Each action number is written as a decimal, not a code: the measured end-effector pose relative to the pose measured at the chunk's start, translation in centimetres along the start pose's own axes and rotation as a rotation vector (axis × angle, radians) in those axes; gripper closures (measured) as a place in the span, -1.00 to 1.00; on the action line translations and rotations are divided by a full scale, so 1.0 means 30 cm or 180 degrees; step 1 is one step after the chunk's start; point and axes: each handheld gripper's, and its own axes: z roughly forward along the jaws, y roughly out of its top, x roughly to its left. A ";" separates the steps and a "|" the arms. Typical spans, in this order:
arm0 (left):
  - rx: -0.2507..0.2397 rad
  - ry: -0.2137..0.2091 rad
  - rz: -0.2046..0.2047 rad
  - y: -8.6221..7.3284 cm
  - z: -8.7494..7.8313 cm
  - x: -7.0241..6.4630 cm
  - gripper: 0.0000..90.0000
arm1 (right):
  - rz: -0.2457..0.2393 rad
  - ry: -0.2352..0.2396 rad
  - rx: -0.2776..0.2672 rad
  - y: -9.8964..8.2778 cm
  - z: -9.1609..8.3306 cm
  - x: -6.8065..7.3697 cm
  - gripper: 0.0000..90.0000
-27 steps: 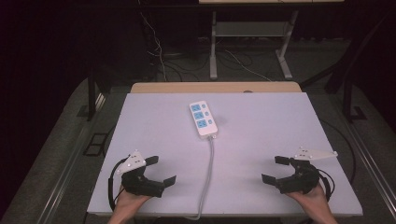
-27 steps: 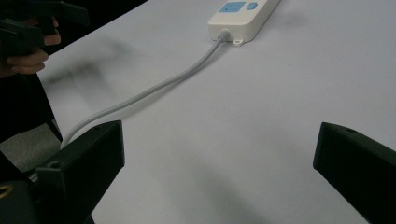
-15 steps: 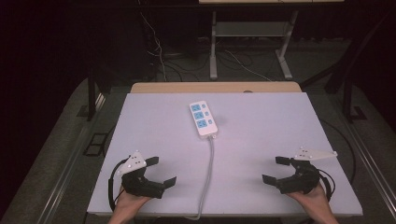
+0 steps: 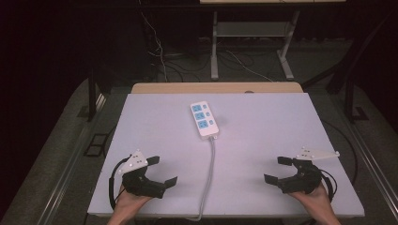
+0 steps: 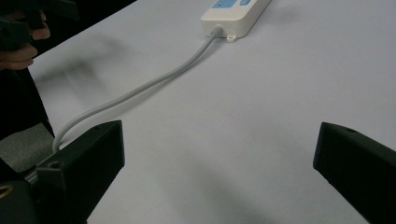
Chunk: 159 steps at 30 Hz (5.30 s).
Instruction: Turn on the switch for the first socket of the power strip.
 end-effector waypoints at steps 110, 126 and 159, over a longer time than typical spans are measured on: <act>0.1058 -0.0391 0.0732 0.521 0.455 0.106 -1.00 | 0.0037 -0.0003 0.0052 -0.015 -0.030 -0.004 -0.97; 0.1152 -0.0301 0.0857 0.586 0.503 0.143 -0.95 | 0.0013 0.0022 0.0088 -0.015 -0.019 0.002 -0.97; 0.1079 -0.0211 0.0711 0.615 0.621 0.231 0.39 | 0.0012 0.0013 0.0100 -0.017 -0.018 -0.001 -0.97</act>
